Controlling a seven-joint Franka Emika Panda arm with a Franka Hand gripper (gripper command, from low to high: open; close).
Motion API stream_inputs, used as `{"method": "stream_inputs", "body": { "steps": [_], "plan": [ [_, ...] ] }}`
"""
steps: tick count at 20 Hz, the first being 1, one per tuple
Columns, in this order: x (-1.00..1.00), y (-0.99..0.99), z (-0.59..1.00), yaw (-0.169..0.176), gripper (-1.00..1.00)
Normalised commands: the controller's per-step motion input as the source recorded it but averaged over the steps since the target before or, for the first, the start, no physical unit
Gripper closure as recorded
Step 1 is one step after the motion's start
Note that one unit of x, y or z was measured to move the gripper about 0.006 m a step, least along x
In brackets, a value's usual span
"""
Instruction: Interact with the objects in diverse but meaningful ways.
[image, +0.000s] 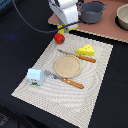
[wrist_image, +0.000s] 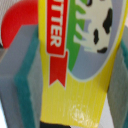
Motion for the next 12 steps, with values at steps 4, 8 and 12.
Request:
{"method": "stream_inputs", "body": {
  "steps": [4, 8, 12],
  "plan": [
    [0.43, 0.32, -0.10, -0.061, 1.00],
    [0.48, 0.39, -0.08, -0.046, 1.00],
    [0.62, 0.50, 0.03, -0.078, 1.00]
  ]
}}
